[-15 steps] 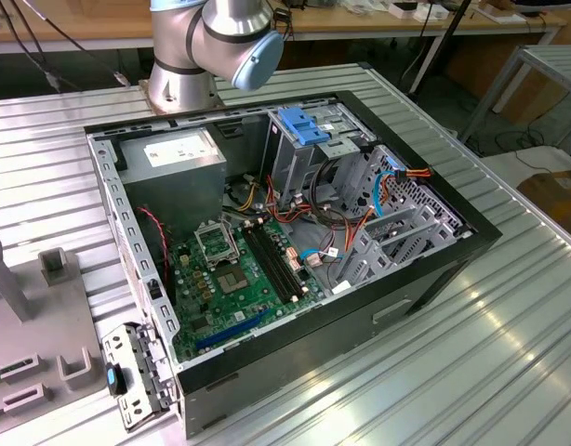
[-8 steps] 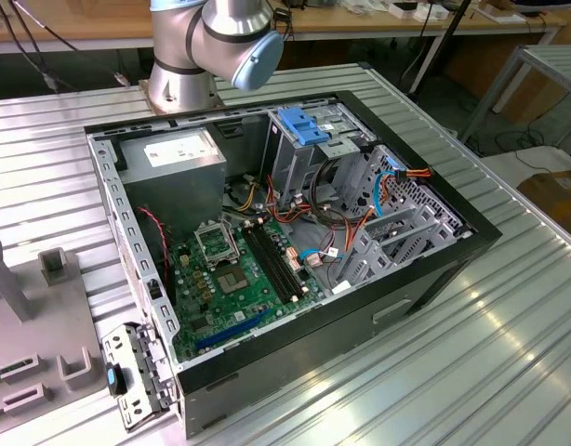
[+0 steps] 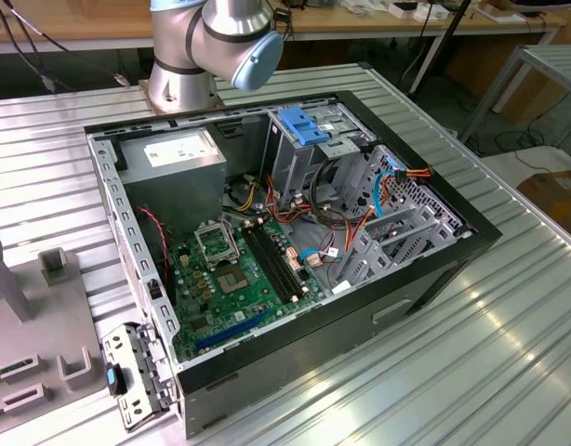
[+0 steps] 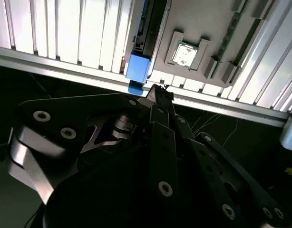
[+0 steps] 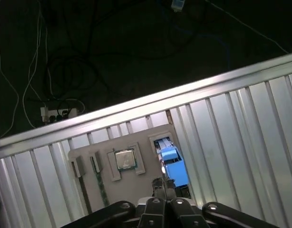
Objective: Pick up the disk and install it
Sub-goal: 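Pick up the disk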
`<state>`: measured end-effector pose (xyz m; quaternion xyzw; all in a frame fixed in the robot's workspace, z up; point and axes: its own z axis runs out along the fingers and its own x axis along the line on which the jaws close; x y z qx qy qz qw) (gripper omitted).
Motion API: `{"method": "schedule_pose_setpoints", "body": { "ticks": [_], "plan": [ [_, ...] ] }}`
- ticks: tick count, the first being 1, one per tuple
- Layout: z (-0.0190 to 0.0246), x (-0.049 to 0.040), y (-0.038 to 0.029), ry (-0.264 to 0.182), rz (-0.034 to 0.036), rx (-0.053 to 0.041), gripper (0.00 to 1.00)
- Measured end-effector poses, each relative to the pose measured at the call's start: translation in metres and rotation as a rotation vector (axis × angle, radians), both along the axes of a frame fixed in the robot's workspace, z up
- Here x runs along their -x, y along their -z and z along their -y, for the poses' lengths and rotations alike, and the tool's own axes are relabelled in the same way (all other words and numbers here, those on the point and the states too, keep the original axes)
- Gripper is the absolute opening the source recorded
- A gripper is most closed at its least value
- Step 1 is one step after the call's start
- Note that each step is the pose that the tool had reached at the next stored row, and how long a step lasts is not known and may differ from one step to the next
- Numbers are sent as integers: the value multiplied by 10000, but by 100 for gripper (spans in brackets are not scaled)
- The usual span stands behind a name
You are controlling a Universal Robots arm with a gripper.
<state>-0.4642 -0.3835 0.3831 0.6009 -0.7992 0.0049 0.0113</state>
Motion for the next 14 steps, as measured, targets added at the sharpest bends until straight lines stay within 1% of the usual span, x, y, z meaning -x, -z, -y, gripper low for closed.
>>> {"method": "schedule_pose_setpoints", "body": {
  "ticks": [1, 2, 4, 5, 7, 8, 9, 11, 12, 13, 14],
  "plan": [
    [-9, -6, 10, -113, 28, 29, 11],
    [-33, -29, 32, -219, 56, 68, 11],
    [-55, -39, 49, -302, 69, 80, 11],
    [-63, -40, 64, -543, 78, 80, 11],
    [-67, -41, 73, -805, 80, 80, 11],
    [-71, -40, 88, -1116, 87, 80, 11],
    [-73, -40, 96, -1247, 95, 83, 11],
    [-82, -41, 116, -1479, 111, 88, 23],
    [-95, -41, 144, -1814, 115, 87, 29],
    [-97, -42, 158, -1993, 117, 86, 42],
    [-100, -42, 167, -2138, 118, 85, 47]
  ]
}}
